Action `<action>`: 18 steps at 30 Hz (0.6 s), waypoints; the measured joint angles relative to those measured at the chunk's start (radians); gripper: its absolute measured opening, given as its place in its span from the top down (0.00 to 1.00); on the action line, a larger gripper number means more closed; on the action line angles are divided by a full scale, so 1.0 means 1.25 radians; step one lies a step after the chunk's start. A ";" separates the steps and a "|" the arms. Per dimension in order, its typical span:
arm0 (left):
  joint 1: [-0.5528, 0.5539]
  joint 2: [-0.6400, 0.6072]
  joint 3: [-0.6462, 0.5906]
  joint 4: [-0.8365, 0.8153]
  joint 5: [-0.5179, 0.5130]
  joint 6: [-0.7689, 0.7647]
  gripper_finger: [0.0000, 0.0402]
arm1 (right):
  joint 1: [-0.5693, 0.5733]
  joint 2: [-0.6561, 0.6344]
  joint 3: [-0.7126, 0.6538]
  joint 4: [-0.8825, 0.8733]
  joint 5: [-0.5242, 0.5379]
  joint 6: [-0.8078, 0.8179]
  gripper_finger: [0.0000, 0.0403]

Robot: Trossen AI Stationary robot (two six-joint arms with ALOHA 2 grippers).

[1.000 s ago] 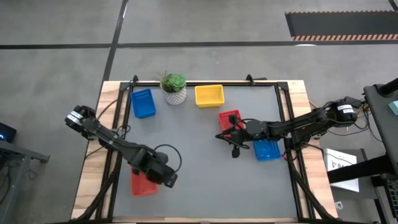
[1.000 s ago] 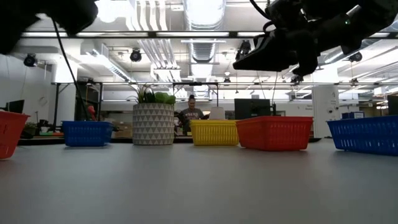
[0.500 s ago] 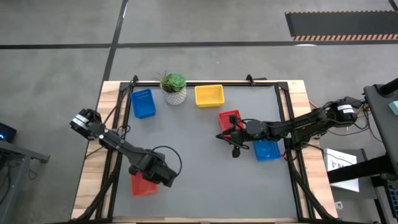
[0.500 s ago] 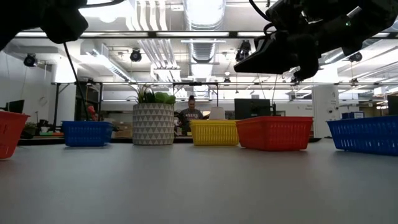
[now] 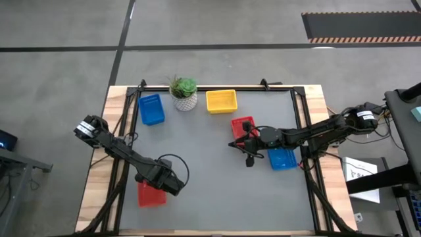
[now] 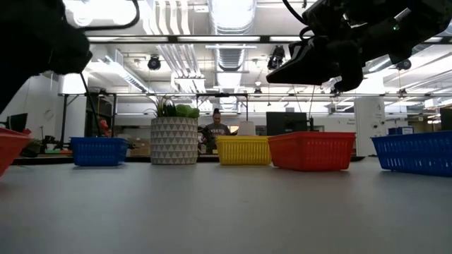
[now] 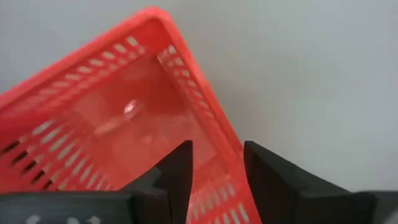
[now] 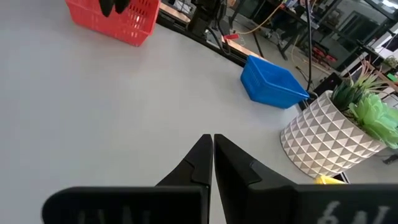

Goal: Stack baskets by color
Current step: Stack the bottom red bin on top of the top red bin

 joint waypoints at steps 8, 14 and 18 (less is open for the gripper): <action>0.001 0.006 -0.045 0.049 -0.008 0.000 0.68 | 0.000 0.000 -0.001 0.001 0.000 0.000 0.98; 0.000 0.006 -0.067 0.082 -0.010 0.000 0.72 | -0.002 0.000 -0.001 0.000 0.000 0.006 0.98; 0.001 0.006 -0.062 0.083 -0.010 0.000 0.77 | -0.002 0.000 -0.001 0.001 0.000 0.007 0.98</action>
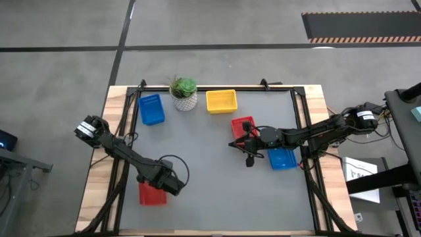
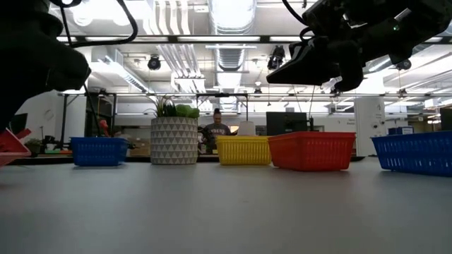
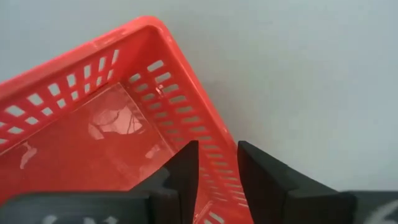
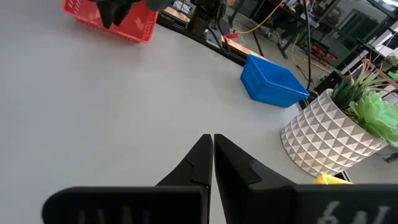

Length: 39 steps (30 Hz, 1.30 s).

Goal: Stack baskets by color
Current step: Stack the bottom red bin on top of the top red bin

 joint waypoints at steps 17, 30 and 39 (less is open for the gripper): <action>0.000 -0.034 -0.009 0.001 -0.005 0.000 0.77 | 0.000 0.001 -0.001 0.000 0.000 0.002 0.98; -0.001 -0.008 -0.010 0.006 -0.026 0.041 0.96 | 0.000 0.001 -0.003 0.000 0.000 0.000 0.98; -0.008 -0.043 0.051 0.007 -0.157 0.355 1.00 | 0.000 0.001 -0.004 -0.017 -0.003 0.008 0.98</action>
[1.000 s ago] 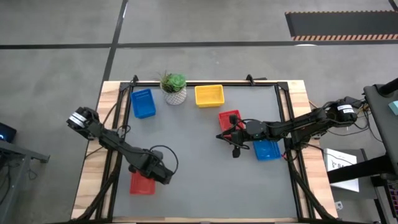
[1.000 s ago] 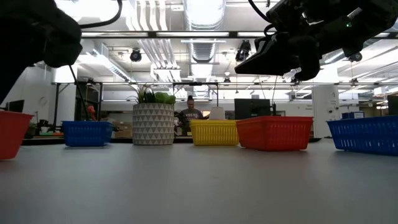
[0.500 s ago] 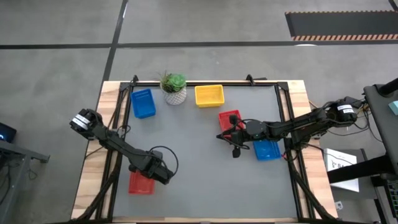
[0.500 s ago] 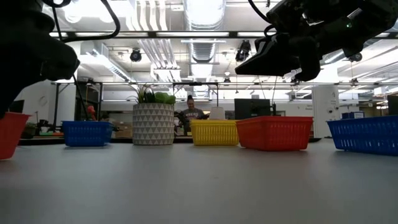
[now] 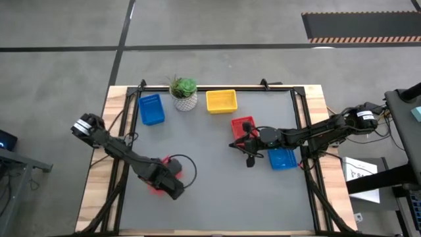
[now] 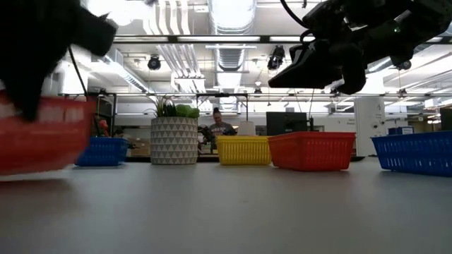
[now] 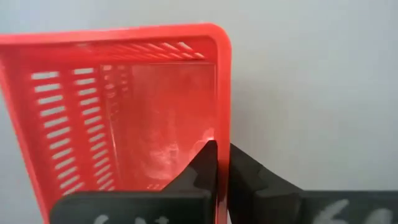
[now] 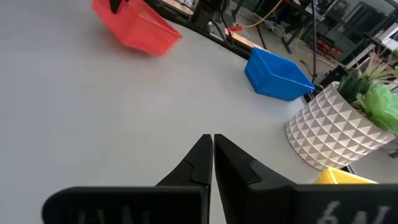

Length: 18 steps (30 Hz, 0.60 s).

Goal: Stack baskets by color
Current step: Stack the bottom red bin on top of the top red bin

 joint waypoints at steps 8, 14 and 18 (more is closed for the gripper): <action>-0.032 -0.060 0.008 0.257 -0.269 0.484 1.00 | -0.002 0.000 0.003 0.011 -0.042 0.046 0.97; -0.032 -0.073 -0.016 0.486 -0.298 0.786 1.00 | -0.048 0.000 0.036 0.012 -0.232 0.124 0.88; -0.029 -0.070 -0.017 0.583 -0.293 0.967 1.00 | -0.072 0.000 0.059 0.009 -0.377 0.147 0.79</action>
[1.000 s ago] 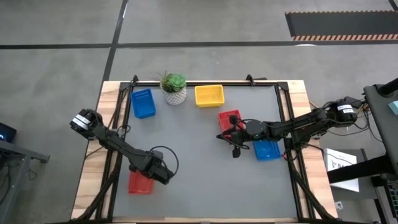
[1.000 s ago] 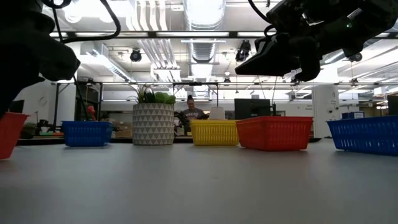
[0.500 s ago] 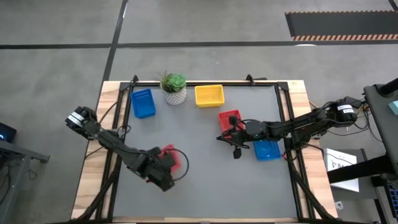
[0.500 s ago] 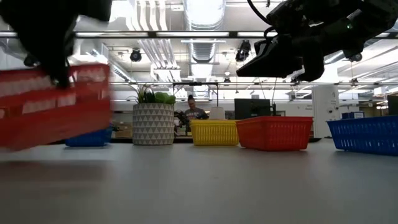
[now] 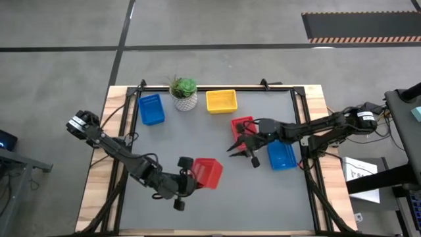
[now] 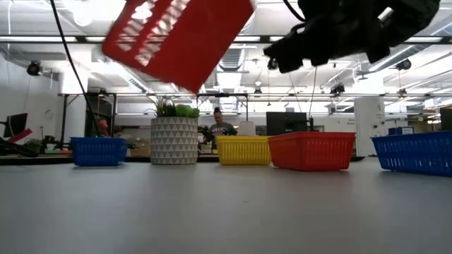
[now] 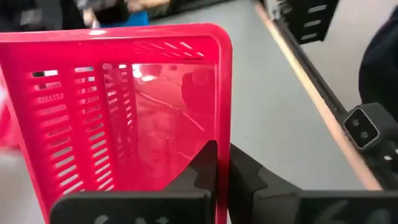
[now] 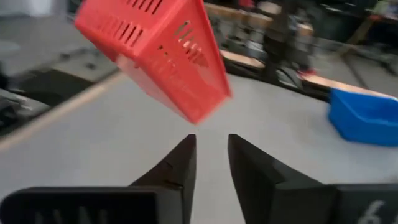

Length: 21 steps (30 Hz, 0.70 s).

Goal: Stack baskets by color
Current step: Stack the bottom red bin on top of the top red bin

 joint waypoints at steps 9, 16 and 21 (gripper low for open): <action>0.024 0.002 -0.066 0.208 0.112 0.195 1.00 | -0.005 0.000 0.056 -0.011 -0.078 0.017 0.62; 0.043 0.002 -0.144 0.357 0.225 0.210 1.00 | -0.005 0.000 0.095 -0.031 -0.141 -0.005 0.55; 0.056 0.001 -0.179 0.399 0.233 0.197 1.00 | -0.005 0.000 0.144 -0.132 -0.141 -0.001 0.54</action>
